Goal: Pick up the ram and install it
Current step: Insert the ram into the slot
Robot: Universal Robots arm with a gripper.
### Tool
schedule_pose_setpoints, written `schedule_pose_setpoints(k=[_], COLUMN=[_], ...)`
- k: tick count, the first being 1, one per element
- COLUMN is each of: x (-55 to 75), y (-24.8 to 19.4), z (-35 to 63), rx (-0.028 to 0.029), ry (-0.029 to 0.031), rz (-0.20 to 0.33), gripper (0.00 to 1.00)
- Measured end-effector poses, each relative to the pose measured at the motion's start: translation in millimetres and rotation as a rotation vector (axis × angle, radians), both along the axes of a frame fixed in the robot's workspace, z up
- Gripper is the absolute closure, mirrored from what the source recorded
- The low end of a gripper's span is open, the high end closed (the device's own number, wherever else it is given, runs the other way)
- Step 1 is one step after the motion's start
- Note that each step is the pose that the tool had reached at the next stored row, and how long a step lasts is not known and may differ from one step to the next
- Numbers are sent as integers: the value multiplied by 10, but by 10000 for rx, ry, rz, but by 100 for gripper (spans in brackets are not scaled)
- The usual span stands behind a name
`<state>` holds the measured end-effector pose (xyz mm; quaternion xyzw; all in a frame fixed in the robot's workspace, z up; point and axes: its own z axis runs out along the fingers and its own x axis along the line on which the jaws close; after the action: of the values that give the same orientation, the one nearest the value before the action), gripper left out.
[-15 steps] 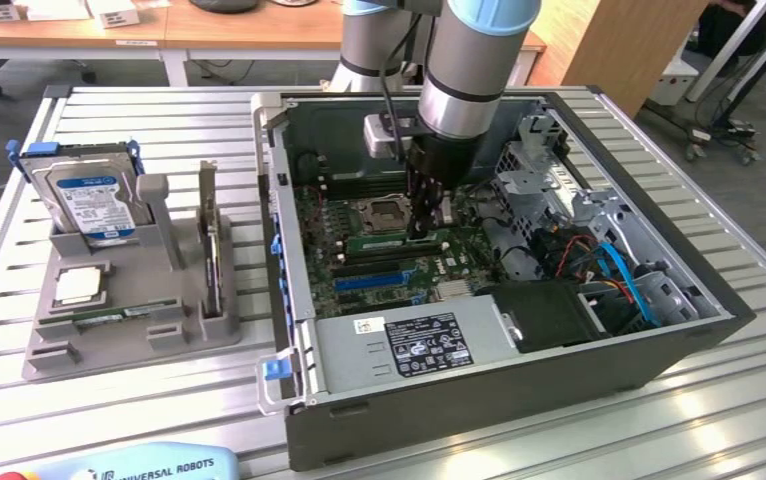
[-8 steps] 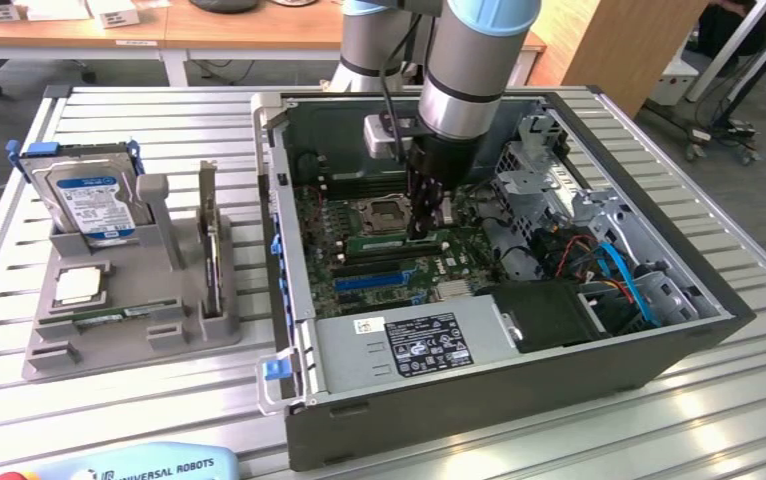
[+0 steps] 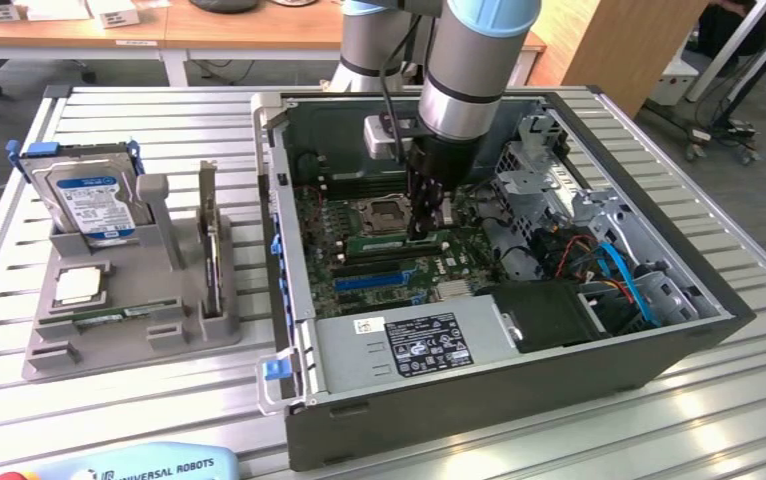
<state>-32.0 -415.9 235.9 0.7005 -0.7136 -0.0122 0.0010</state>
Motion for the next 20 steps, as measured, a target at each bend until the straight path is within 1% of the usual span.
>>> schedule_pose_setpoints(k=[20], x=[3], y=[0], z=[-28], rx=[1], ry=[0], rz=[0], gripper=[89])
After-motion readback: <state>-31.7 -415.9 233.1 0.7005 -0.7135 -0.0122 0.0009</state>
